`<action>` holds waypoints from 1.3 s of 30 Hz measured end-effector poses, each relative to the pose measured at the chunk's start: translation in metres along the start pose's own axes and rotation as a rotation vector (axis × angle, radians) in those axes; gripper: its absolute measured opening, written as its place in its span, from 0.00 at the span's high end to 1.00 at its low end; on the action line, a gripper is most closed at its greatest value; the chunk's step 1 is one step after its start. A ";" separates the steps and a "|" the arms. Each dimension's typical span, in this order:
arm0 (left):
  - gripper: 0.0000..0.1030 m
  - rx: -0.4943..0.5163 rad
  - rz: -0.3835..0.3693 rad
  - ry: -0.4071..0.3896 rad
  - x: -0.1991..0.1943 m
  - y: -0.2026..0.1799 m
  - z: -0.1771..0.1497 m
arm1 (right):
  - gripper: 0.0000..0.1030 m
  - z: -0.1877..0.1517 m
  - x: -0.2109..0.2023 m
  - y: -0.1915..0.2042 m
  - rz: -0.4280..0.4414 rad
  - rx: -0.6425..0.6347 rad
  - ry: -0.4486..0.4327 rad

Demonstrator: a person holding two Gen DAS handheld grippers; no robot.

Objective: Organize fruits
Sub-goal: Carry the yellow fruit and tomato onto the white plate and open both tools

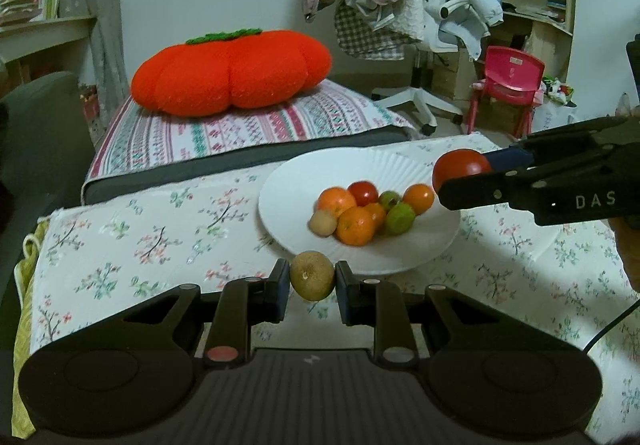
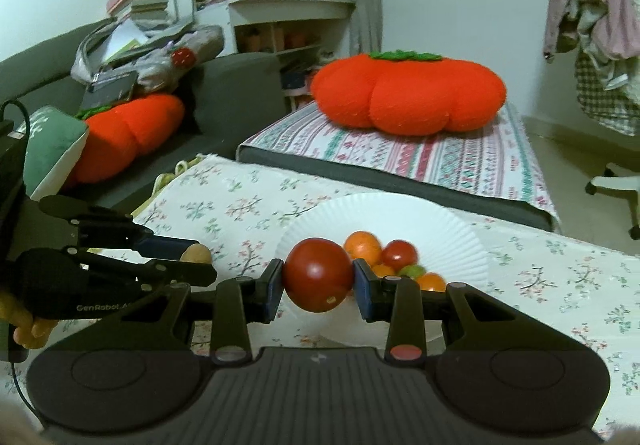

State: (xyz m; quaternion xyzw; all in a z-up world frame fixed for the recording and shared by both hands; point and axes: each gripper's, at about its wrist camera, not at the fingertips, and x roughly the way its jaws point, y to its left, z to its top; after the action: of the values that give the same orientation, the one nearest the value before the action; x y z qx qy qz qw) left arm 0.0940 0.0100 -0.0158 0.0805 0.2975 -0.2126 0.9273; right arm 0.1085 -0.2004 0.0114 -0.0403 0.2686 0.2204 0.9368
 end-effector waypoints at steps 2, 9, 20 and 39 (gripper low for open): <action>0.99 0.005 -0.001 -0.008 0.005 -0.003 0.006 | 0.67 0.001 -0.001 -0.005 -0.012 0.009 -0.006; 0.99 -0.007 -0.022 -0.007 0.029 -0.012 0.021 | 0.67 0.000 -0.001 -0.033 -0.073 0.066 -0.006; 0.99 0.044 -0.064 0.043 0.072 -0.041 0.021 | 0.67 -0.014 0.028 -0.059 -0.100 0.127 0.075; 0.97 0.158 -0.056 0.022 0.094 -0.061 0.015 | 0.67 -0.019 0.057 -0.054 -0.062 0.126 0.153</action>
State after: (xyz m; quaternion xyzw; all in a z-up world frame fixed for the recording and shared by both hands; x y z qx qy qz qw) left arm 0.1437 -0.0812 -0.0595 0.1474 0.2922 -0.2605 0.9083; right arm 0.1661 -0.2304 -0.0364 -0.0063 0.3514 0.1703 0.9206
